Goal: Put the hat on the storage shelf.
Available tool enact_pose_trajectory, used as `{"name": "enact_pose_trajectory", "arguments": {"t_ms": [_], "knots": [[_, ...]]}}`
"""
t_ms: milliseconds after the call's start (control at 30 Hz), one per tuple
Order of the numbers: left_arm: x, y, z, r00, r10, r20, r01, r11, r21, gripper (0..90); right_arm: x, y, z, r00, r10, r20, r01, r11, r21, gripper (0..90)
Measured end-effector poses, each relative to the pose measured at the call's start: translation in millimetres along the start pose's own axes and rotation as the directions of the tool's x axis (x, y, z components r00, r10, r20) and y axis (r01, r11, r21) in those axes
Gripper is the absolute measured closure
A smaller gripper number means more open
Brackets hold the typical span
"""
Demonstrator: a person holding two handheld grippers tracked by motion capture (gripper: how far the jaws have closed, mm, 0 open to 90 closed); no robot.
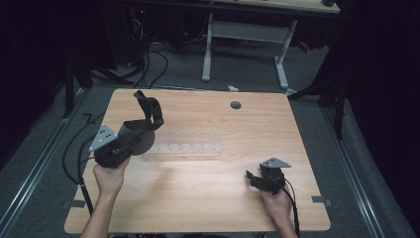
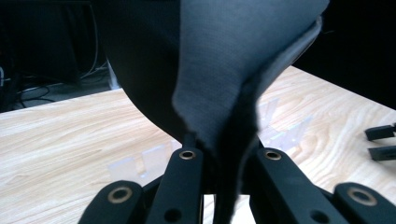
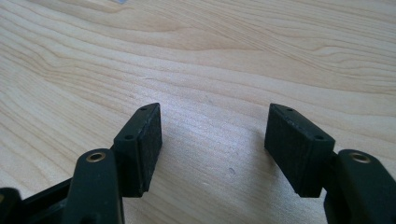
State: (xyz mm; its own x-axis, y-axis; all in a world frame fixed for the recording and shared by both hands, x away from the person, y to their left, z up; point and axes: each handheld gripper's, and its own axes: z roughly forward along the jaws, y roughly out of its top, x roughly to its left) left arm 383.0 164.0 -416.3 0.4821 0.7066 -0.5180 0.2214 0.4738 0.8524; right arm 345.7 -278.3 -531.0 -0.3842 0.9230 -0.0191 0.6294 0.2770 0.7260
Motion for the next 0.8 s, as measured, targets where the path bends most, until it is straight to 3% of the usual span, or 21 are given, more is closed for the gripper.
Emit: {"name": "enact_pose_trajectory", "arguments": {"t_ms": [200, 600, 800], "knots": [[9.3, -0.4, 6.4, 0.9996, 0.009, -0.027, -0.009, 0.9999, -0.004, 85.3, -0.1, 0.0, 0.1, 1.0000, -0.001, 0.000, 0.001, 1.000, 0.000, 36.9], [23.7, -10.5, 27.0, 0.9921, 0.084, -0.094, -0.083, 0.9965, 0.012, 85.4, -0.1, 0.0, 0.1, 1.0000, -0.002, -0.001, 0.002, 1.000, 0.000, 36.7], [32.1, -13.0, 32.2, 0.9899, 0.083, -0.115, -0.081, 0.9965, 0.019, 85.4, -0.1, 0.0, 0.1, 1.0000, -0.002, -0.001, 0.002, 1.000, 0.000, 36.7]]}}
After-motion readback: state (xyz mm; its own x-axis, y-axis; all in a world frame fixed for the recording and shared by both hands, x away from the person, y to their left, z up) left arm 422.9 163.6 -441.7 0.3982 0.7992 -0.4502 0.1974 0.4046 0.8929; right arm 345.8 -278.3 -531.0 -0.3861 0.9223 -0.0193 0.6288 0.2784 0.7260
